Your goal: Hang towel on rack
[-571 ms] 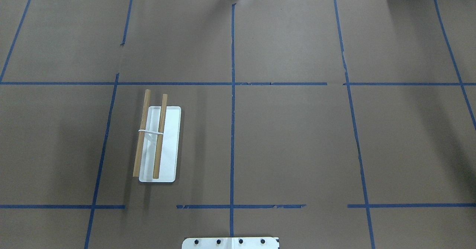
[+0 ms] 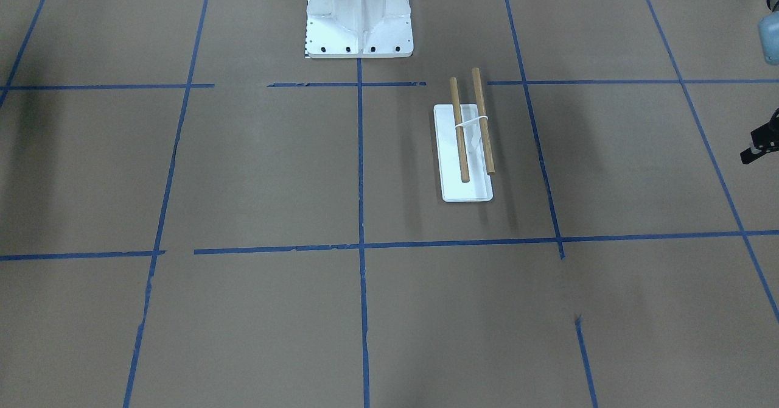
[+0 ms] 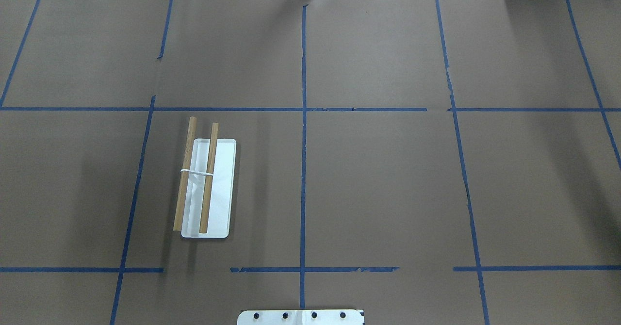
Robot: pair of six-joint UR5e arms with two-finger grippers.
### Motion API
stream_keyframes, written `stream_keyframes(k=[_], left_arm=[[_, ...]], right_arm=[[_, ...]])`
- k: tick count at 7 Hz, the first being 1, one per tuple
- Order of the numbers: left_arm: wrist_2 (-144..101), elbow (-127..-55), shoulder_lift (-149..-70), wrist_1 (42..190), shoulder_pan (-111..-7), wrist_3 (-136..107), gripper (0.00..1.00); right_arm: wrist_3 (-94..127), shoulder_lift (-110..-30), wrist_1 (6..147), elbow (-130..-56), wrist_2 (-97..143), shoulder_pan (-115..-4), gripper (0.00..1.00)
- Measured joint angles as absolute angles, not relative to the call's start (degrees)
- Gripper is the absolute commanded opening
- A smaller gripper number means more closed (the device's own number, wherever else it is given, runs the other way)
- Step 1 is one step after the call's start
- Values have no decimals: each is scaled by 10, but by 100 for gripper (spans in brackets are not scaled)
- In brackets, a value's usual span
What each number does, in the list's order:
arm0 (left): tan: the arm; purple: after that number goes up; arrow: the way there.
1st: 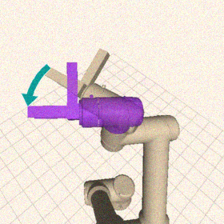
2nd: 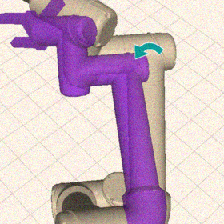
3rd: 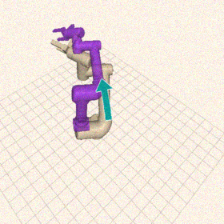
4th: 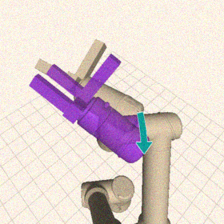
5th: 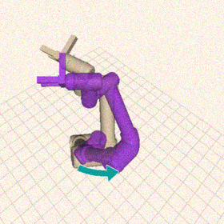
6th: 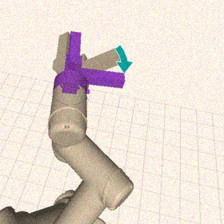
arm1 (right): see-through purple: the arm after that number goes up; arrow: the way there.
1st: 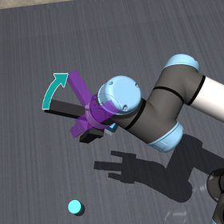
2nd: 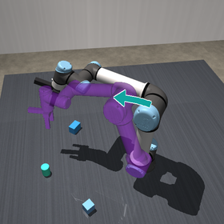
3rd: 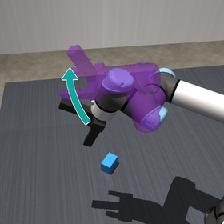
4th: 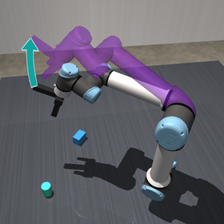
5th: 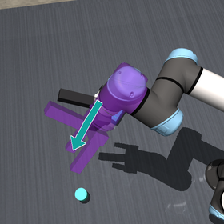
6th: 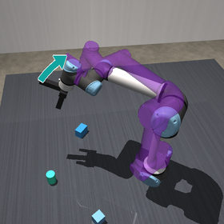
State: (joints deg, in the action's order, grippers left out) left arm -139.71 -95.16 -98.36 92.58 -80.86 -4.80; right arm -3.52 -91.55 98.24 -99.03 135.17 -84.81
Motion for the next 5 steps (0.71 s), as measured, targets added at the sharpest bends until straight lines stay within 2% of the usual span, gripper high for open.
stream_keyframes(k=[3,5], left_arm=[[-1401,-952,-983,955,-807,-48,100],[-1401,-947,-986,968,-805,-48,100]], right_arm=[[-34,-934,928,-990,1353,-848,100],[-33,-950,884,-964,1358,-848,100]])
